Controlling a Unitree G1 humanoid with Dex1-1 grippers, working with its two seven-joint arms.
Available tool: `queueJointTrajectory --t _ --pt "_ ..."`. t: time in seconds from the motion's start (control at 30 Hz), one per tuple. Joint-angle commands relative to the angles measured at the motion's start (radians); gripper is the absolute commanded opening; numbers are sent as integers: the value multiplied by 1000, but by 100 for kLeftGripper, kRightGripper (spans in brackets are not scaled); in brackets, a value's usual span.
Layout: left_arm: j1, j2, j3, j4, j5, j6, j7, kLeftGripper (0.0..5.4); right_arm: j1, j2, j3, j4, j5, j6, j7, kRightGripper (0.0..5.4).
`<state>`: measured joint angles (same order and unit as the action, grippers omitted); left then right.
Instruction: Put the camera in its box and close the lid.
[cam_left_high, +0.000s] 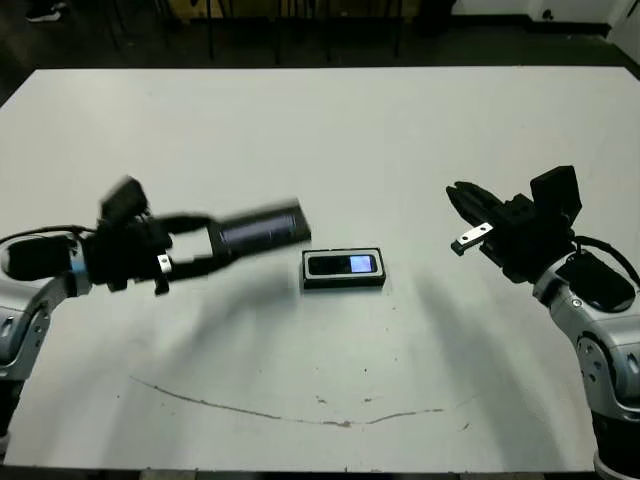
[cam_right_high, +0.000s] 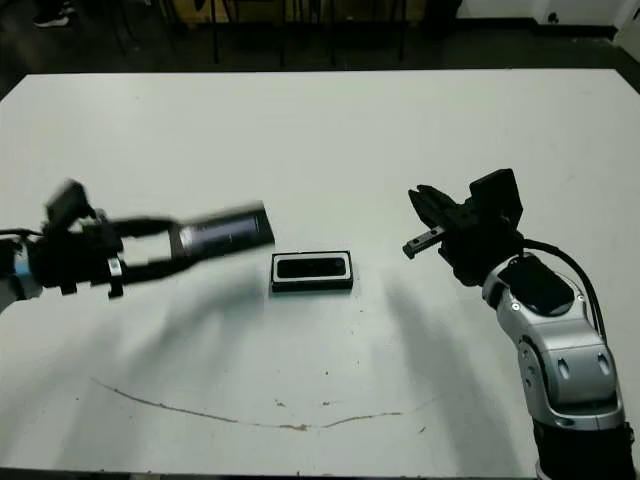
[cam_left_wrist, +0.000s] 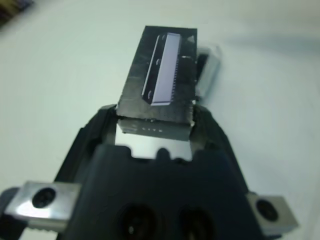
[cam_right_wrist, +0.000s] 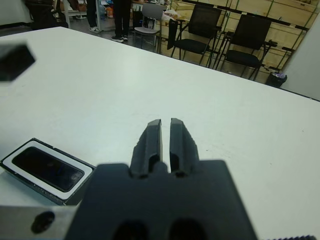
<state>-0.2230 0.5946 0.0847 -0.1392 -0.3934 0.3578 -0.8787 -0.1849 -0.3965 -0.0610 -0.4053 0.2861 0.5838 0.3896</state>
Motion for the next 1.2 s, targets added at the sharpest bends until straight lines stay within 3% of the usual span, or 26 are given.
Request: queueJointTrajectory --t 0.03,0.17,0.67,1.2 --pt "-2 -39 4 25 3 -5 54 252 11 -3 2 15 0 14 -1 0" --pt "-47 -58 -44 92 5 -26 9 252 10 -4 1 13 0 17 -2 0" --pt "-235 -63 -288 272 134 -43 -159 252 5 -6 0 11 4 35 -6 0" --pt "-290 -108 -368 419 211 -71 -249 252 14 -13 15 17 -13 19 6 0"
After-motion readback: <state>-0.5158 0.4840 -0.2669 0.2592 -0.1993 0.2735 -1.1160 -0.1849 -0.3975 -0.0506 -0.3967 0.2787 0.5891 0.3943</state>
